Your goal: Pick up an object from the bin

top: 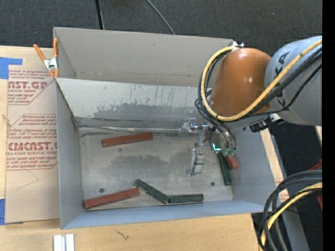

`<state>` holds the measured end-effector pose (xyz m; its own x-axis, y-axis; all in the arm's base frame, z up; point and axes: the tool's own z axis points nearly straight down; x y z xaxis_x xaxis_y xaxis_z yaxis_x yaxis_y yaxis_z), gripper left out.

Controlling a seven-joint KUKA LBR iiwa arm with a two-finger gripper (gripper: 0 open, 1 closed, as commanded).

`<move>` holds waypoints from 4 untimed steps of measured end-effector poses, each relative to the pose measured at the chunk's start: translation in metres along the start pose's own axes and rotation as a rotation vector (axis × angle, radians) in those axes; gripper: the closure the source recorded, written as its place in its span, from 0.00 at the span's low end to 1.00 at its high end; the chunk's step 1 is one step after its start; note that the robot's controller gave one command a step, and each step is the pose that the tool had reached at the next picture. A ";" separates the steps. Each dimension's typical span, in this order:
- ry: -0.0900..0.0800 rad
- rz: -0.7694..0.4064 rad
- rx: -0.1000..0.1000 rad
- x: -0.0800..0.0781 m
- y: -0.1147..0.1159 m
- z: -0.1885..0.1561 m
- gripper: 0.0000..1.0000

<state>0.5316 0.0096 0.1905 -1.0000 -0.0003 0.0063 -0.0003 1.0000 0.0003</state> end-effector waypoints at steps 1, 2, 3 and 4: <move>-0.008 0.000 0.000 -0.002 0.000 -0.004 0.00; -0.015 -0.033 0.001 0.021 0.026 0.039 0.00; -0.010 -0.006 -0.002 0.040 0.031 0.101 0.00; 0.001 0.113 0.002 0.047 0.059 0.114 0.00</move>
Offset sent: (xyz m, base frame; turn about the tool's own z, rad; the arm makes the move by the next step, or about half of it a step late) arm -0.0497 0.0557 -0.0888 -0.0722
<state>0.4837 0.0685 0.0769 -0.9936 0.1129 0.0071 0.1129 0.9936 -0.0028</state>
